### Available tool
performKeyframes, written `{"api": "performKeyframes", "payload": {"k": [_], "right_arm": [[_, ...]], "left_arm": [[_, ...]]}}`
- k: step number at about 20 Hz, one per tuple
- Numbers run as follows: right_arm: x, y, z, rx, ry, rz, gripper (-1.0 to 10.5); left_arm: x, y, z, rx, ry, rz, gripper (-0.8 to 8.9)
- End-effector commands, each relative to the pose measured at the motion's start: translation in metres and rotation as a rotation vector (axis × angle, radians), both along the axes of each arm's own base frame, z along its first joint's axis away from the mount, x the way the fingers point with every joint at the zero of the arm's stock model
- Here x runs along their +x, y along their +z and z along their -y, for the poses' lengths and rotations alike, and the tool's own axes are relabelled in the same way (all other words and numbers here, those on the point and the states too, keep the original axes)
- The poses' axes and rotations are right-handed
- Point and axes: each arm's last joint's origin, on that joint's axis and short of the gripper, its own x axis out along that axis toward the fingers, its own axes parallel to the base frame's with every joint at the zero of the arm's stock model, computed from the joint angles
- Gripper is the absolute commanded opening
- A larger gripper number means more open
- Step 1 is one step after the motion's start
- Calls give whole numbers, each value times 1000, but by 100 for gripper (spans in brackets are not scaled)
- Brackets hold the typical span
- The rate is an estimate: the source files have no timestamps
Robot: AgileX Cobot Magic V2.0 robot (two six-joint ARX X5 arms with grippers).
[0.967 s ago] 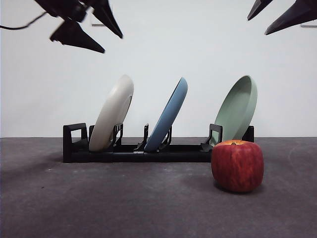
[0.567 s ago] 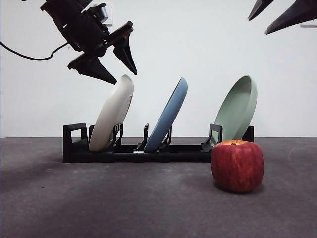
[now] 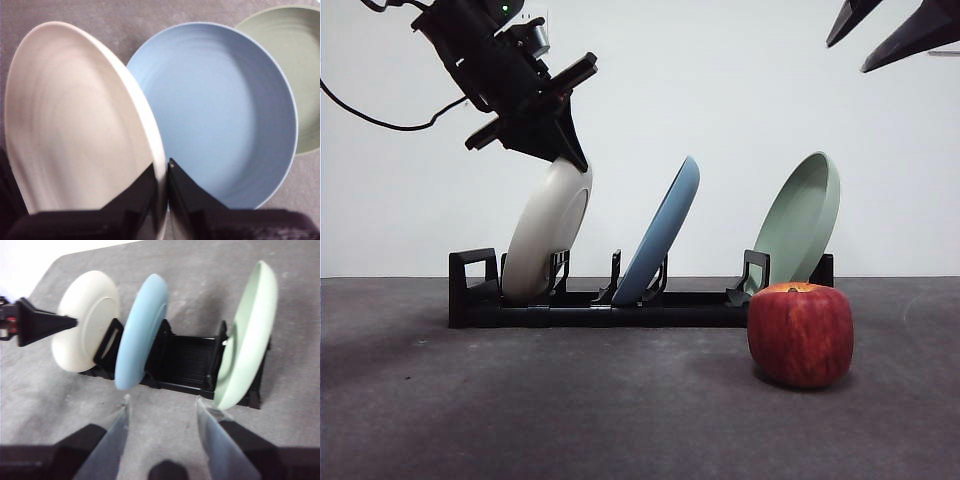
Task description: Take the yellow plate from the plate rack,put the plate on the table,take the apple from the table,put the apple in the plate
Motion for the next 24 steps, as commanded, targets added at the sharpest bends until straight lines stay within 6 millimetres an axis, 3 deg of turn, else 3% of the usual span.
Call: {"api": "performKeyframes", "payload": {"k": [1, 5, 7, 10, 15, 19, 24], "right_arm": [[1, 1, -1, -6, 5, 9, 225], [1, 1, -1, -6, 4, 10, 225], [1, 1, -1, -6, 4, 10, 225], [1, 1, 0, -6, 3, 10, 225], [1, 1, 0, -6, 2, 10, 225], [1, 1, 0, -6, 3, 10, 225], [1, 1, 0, -6, 3, 10, 225]], "left_arm": [[-10, 20, 0, 0, -16, 61, -9], [-37, 68, -5, -30, -31, 139, -9], [-60, 99, -8, -32, -55, 165, -8], [-107, 135, -13, -7, -151, 218, -8], [-193, 168, -17, 52, -308, 277, -8], [-241, 169, 2, 209, -344, 289, -8], [-269, 131, 40, 417, -289, 269, -8]]}}
